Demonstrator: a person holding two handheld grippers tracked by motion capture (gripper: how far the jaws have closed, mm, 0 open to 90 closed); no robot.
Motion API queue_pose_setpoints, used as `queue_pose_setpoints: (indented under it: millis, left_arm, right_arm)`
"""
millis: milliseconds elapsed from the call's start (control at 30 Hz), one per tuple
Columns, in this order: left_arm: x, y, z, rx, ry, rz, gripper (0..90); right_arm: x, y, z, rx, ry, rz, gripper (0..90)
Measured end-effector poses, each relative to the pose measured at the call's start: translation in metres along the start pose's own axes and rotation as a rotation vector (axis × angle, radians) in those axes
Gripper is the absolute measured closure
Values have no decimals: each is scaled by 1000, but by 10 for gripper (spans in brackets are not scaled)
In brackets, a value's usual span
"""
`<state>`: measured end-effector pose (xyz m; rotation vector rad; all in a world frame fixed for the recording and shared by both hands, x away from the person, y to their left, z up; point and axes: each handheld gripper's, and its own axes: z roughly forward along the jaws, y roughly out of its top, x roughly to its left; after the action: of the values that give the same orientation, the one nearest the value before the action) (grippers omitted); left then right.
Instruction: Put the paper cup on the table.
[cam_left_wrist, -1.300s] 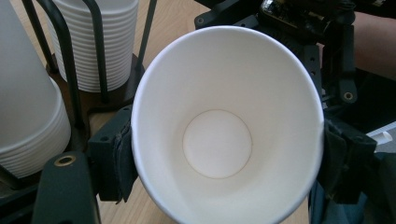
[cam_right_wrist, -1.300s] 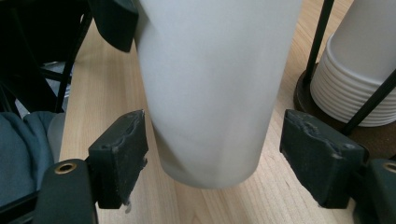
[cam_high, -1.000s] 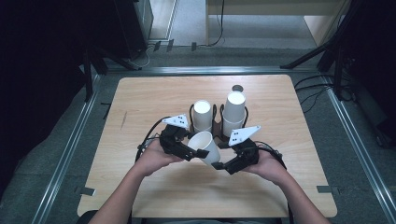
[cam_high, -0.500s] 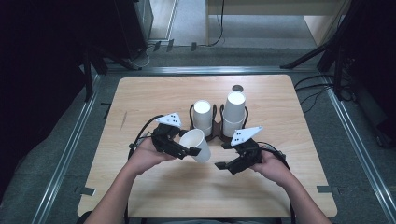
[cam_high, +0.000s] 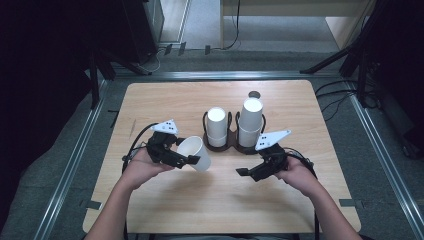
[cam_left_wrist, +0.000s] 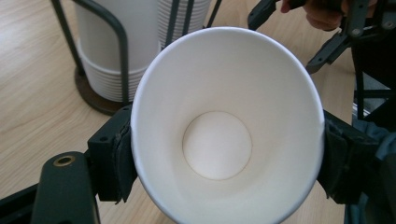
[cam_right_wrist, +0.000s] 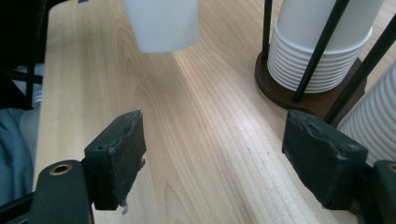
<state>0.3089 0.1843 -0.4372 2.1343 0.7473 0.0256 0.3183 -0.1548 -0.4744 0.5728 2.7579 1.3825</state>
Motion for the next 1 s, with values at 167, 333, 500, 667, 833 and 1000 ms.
queue_pose_setpoints:
  millis: [167, 333, 500, 667, 833, 1000]
  left_arm:
    - [7, -4, -10, -6, 17, -19, 207]
    - [15, -8, -18, 3, 36, -25, 207]
    - [24, -13, -28, 7, 80, -43, 207]
    - [35, -17, -34, 18, 115, -67, 206]
    - [44, -20, -34, 28, 152, -82, 206]
    - [51, -22, -32, 53, 189, -91, 206]
  right_arm:
    - [-2, 1, -4, -9, -1, 3, 220]
    - [-3, -2, -6, 5, -11, 6, 220]
    - [-5, -6, -10, 6, -33, 9, 220]
    - [-6, -8, -13, 4, -41, 18, 220]
    - [-7, -11, -17, -6, -63, 29, 220]
    - [-8, -13, -18, -5, -73, 36, 220]
